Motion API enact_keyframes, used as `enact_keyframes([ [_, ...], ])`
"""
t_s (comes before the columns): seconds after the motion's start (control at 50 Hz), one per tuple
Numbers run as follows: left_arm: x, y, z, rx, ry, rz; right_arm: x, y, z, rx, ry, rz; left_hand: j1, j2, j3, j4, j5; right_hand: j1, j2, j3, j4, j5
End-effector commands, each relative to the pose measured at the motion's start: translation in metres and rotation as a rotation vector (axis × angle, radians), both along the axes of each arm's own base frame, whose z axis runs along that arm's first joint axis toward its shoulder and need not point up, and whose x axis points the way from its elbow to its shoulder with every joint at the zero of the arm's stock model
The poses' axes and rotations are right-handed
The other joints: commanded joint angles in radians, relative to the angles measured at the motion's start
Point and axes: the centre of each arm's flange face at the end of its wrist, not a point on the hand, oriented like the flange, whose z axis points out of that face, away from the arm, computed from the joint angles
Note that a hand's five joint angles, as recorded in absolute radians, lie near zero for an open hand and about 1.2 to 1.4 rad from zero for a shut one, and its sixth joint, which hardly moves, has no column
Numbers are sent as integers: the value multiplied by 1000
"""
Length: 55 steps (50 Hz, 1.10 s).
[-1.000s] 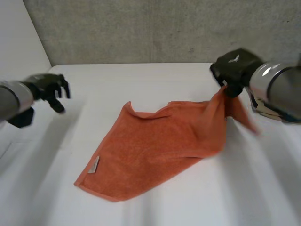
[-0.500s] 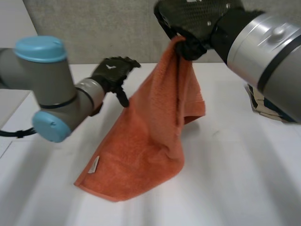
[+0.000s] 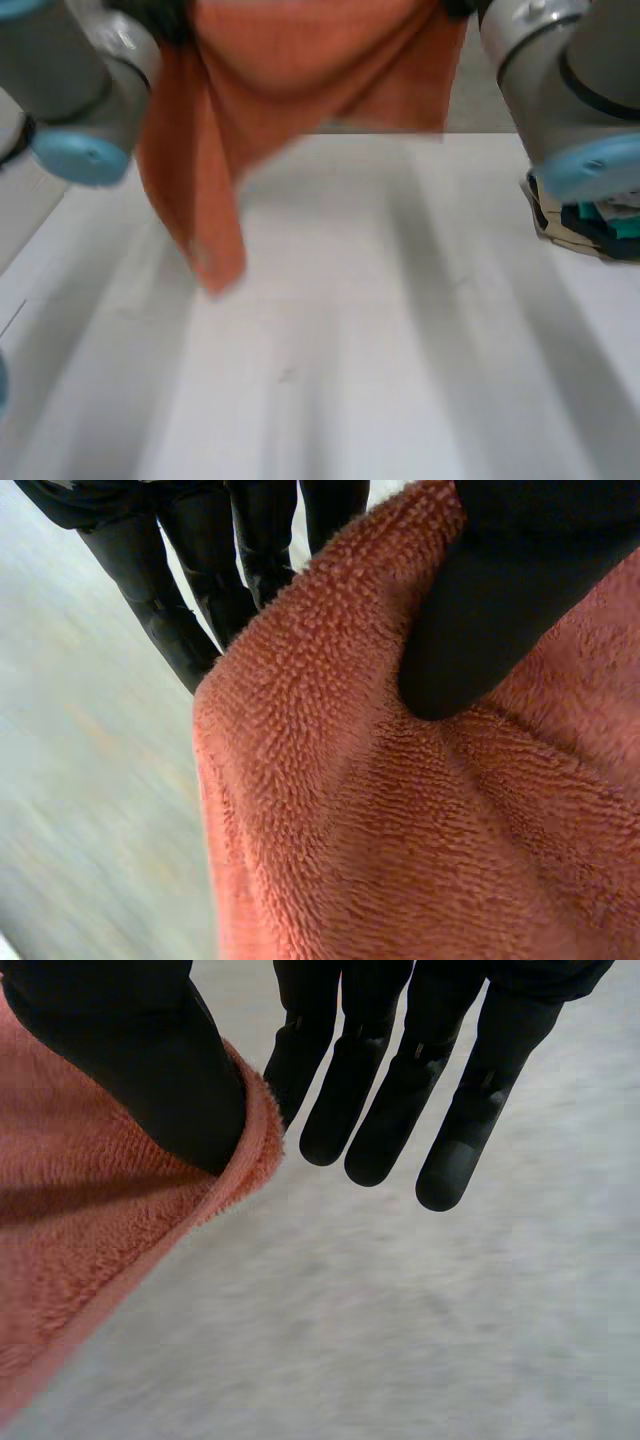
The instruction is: Fold the laundry.
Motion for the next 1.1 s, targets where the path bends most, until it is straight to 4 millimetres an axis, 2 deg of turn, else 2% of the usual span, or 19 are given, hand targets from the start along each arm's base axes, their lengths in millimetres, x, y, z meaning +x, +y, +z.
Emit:
enact_keyframes([
  [0.02,18,16,63,-234,160,-50,9,-10,24,-193,-172,-32,227,204,213,202,271,258,218,204,200,226],
  [0.08,20,13,46,-170,160,-58,16,-6,11,-173,-152,2,227,204,213,202,271,258,218,204,200,226],
  [0.1,21,9,30,-118,150,-62,19,-4,-1,-139,-132,16,227,204,213,202,271,258,218,204,200,226],
  [0.16,23,3,0,-34,127,-58,22,-3,-23,-80,-98,33,227,204,213,202,271,258,218,204,200,226],
  [0.18,24,-1,-23,29,103,-57,25,-2,-39,-39,-75,46,227,204,213,202,271,258,218,204,200,226],
  [0.24,24,-5,-62,131,68,-55,28,1,-68,37,-34,65,227,204,213,202,271,258,218,204,200,226],
  [0.26,23,-5,-87,195,44,-57,31,3,-91,92,3,76,227,204,213,202,271,258,218,204,200,226],
  [0.32,22,-4,-125,295,11,-54,31,6,-127,178,57,79,227,204,213,202,271,258,218,204,200,226],
  [0.34,23,-2,-151,361,-14,-49,30,8,-153,239,97,78,227,204,213,202,271,258,218,204,200,226],
  [0.4,24,4,-183,446,-65,-41,28,14,-189,327,160,75,128,105,114,103,172,258,218,204,200,226],
  [0.42,25,8,-200,498,-107,-34,26,18,-210,376,197,74,70,46,55,45,113,258,218,204,200,226],
  [0.5,32,17,-225,586,-212,-13,18,27,-245,465,280,63,-86,-109,-101,-111,-42,258,218,204,200,226],
  [0.56,34,20,-229,605,-248,-6,14,31,-251,489,302,59,-268,-291,-283,-293,-224,258,218,204,200,226],
  [0.58,35,20,-228,607,-262,-1,13,33,-253,500,311,60,-394,-417,-408,-419,-350,258,218,204,200,226],
  [0.64,39,22,-224,607,-267,17,10,36,-249,508,304,60,-588,-611,-602,-613,-544,258,218,204,200,226],
  [0.7,47,20,-218,596,-255,53,8,39,-241,505,284,60,-668,-691,-682,-693,-624,258,218,204,200,226],
  [0.92,82,24,-210,602,-234,169,2,38,-228,516,232,54,-691,-715,-706,-716,-648,258,218,204,200,226],
  [1.0,97,26,-213,628,-222,194,1,37,-229,519,229,50,-598,-621,-612,-623,-554,258,218,204,200,226],
  [1.1,100,29,-218,665,-213,175,2,37,-231,521,234,49,-489,-512,-504,-514,-445,258,218,204,200,226],
])
